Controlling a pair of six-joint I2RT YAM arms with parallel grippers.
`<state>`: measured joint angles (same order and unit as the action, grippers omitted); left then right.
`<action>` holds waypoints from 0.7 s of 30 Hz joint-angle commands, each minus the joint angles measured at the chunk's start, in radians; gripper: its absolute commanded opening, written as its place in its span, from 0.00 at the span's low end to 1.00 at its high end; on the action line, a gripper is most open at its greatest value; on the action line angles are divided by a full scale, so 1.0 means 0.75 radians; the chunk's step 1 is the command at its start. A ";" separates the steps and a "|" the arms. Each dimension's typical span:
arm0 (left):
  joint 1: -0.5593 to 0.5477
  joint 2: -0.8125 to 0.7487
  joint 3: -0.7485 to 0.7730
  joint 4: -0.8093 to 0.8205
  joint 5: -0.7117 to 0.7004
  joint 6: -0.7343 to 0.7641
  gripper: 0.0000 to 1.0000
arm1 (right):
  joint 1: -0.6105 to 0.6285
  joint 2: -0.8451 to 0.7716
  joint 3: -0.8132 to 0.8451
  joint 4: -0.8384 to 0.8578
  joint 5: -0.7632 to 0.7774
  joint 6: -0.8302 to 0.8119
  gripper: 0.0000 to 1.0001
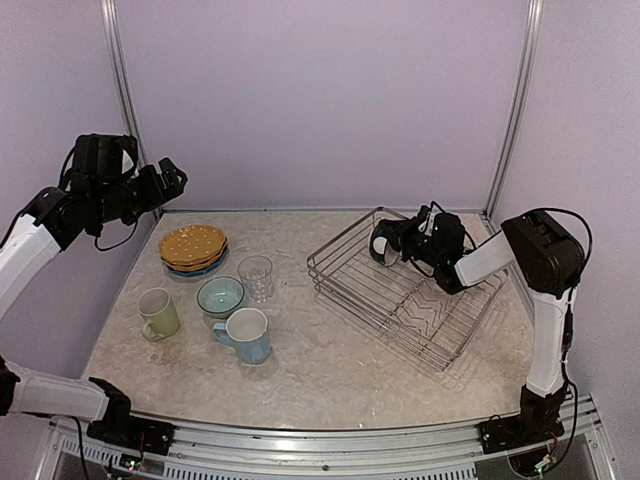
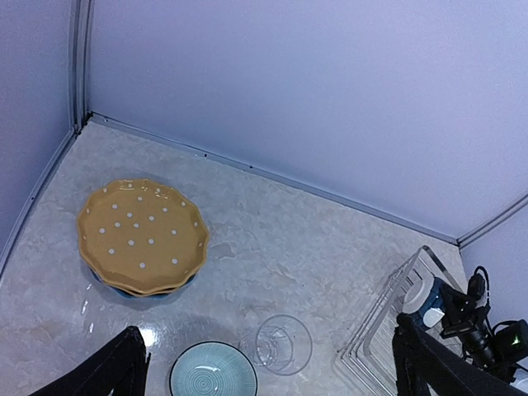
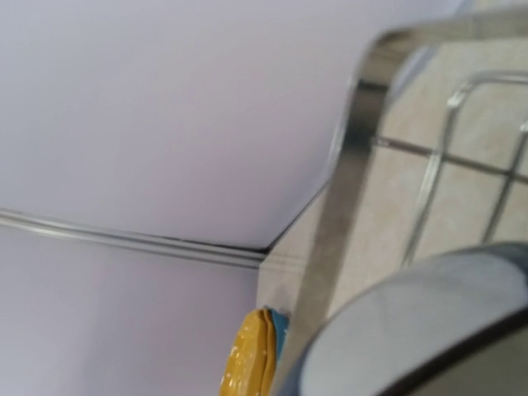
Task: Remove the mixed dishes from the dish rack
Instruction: Grab the bowl from the dish rack, then place the bowl at the center of the board.
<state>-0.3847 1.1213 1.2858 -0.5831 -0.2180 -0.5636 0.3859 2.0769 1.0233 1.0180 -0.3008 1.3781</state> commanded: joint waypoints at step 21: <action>-0.010 -0.041 0.012 -0.105 -0.088 0.033 0.99 | 0.229 -0.294 0.731 -1.575 0.065 -1.236 0.00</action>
<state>-0.3862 1.1110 1.2858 -0.6296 -0.2584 -0.5579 0.4408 1.9320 1.4033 0.2680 -0.3386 0.8600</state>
